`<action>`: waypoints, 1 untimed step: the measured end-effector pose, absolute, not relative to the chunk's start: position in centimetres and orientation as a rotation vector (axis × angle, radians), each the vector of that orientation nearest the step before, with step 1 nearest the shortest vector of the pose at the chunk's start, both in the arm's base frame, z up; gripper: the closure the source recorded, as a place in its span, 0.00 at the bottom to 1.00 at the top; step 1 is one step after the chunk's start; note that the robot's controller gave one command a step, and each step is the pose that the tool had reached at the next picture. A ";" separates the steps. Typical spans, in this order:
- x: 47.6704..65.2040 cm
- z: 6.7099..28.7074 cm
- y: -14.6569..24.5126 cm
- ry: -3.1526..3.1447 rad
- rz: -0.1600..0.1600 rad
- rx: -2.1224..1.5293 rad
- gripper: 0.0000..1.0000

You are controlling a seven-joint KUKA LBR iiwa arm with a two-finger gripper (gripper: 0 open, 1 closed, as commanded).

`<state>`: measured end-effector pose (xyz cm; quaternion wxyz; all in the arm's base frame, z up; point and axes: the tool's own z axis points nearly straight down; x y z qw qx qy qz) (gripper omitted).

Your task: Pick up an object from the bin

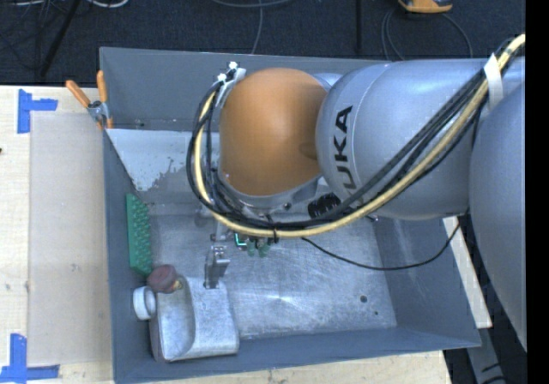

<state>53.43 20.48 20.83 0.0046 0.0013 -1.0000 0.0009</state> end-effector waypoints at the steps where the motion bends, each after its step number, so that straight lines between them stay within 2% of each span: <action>1: 55.1 10.6 22.6 -3.150 -0.005 0.160 0.00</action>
Offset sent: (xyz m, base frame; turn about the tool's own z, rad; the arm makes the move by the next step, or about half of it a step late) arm 0.0154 0.0265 -0.1297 -0.1112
